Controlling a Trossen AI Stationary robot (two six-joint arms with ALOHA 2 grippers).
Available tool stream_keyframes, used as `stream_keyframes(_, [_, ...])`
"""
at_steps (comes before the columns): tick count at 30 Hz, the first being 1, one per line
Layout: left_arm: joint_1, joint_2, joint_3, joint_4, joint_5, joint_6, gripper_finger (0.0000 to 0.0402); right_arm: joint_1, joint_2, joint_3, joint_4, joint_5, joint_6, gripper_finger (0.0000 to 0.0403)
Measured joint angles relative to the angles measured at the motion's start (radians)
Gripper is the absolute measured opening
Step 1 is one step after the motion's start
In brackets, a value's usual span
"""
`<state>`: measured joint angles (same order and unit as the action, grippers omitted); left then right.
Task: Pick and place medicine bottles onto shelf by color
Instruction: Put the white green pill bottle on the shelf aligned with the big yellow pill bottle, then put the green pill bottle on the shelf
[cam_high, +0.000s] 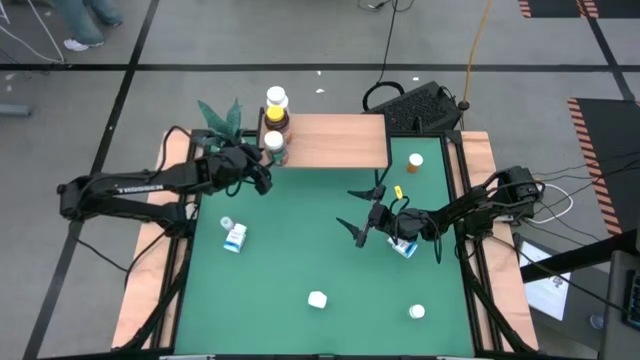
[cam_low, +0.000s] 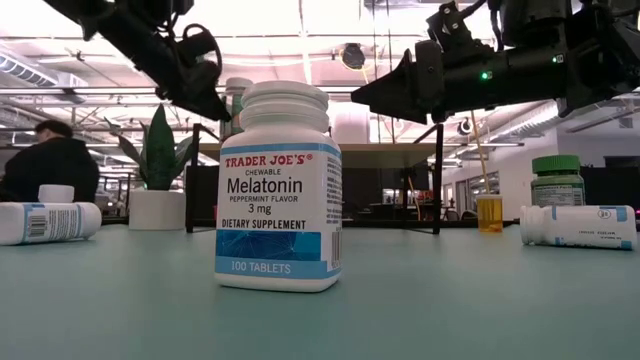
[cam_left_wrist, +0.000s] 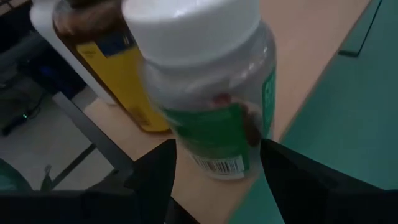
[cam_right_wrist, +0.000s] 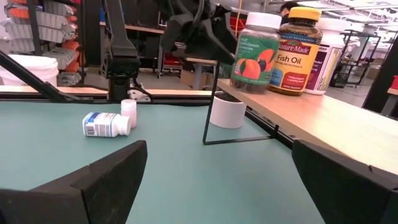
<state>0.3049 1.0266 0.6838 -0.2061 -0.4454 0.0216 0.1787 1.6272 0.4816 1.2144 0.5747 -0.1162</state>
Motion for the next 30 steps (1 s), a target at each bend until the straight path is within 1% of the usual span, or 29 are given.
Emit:
stream_keyframes(11, [0.001,0.027,0.005,0.016,0.0,0.001,0.0235,0.0,0.0,0.0,0.0,0.0,0.002,0.0394])
stream_keyframes(13, [-0.012,0.016,0.022,-0.048,0.0,-0.03,0.0234,0.0,0.0,0.0,0.0,0.0,0.001,0.0394])
stream_keyframes(17, [-0.061,-0.029,0.075,-0.231,0.001,-0.084,0.0234,0.007,-0.003,0.0,-0.015,0.0,-0.011,0.0394])
stream_keyframes(19, [-0.089,-0.056,0.095,-0.287,0.001,-0.121,0.0235,0.007,-0.03,0.0,-0.063,-0.002,-0.012,0.0394])
stream_keyframes(21, [-0.122,-0.084,0.098,-0.295,0.001,-0.15,0.0234,0.014,-0.089,0.0,-0.143,-0.001,0.012,0.0394])
stream_keyframes(23, [-0.158,-0.105,0.095,-0.29,0.001,-0.173,0.0235,0.035,-0.184,0.012,-0.268,0.0,0.013,0.0394])
stream_keyframes(25, [-0.2,-0.107,0.087,-0.259,0.001,-0.184,0.0235,0.058,-0.303,0.057,-0.47,0.002,0.039,0.0393])
stream_keyframes(27, [-0.243,-0.097,0.072,-0.205,0.034,-0.189,0.0235,0.074,-0.418,0.136,-0.766,0.003,0.136,0.0393])
stream_keyframes(30, [-0.296,-0.063,0.049,-0.083,0.114,-0.176,0.0235,0.105,-0.521,0.263,-1.275,-0.002,0.33,0.0393])
